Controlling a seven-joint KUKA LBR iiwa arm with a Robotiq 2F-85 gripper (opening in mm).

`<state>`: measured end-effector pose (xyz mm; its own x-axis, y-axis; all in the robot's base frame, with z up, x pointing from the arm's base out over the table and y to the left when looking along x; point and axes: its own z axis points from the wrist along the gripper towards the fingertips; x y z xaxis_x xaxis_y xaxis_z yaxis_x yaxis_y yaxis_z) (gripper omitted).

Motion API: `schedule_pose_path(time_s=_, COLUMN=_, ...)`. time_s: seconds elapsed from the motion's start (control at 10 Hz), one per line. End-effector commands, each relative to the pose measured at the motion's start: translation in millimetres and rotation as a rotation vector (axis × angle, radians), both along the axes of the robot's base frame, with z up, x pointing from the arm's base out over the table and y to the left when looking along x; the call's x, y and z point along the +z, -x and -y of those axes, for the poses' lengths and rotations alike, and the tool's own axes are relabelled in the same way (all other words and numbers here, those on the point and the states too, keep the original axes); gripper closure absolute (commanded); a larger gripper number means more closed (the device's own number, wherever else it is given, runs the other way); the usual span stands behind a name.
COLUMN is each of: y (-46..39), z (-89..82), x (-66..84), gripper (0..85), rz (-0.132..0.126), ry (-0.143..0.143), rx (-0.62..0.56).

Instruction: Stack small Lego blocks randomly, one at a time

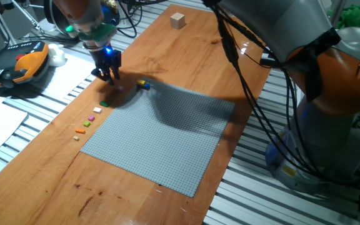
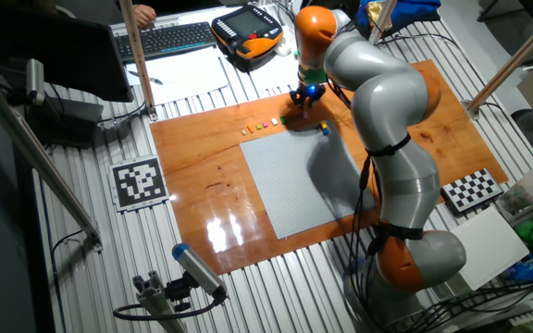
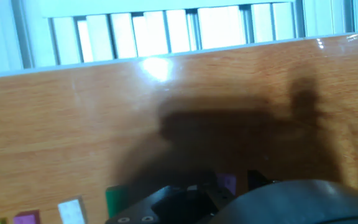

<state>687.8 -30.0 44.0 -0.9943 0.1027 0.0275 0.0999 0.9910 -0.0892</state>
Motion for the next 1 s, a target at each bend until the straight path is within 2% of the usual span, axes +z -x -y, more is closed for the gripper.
schedule_pose_path(time_s=0.0, y=0.2, z=2.4, x=-1.9, gripper=51.0, rz=0.001, ry=0.0, rx=0.004)
schedule_pose_path(time_s=0.1, y=0.8, z=2.2, x=-0.1, gripper=51.0, rz=-0.005, ry=-0.006, rx=0.002)
schedule_pose_path(time_s=0.3, y=2.1, z=-4.4, x=6.9, gripper=51.0, rz=-0.007, ry=0.008, rx=-0.023)
schedule_pose_path(time_s=0.4, y=3.2, z=-2.8, x=6.1, gripper=51.0, rz=-0.01, ry=0.009, rx=-0.028)
schedule_pose_path(time_s=0.6, y=4.7, z=0.7, x=-2.7, gripper=51.0, rz=0.001, ry=-0.012, rx=-0.025)
schedule_pose_path(time_s=0.9, y=9.5, z=-9.1, x=-2.0, gripper=51.0, rz=0.003, ry=-0.003, rx=-0.048)
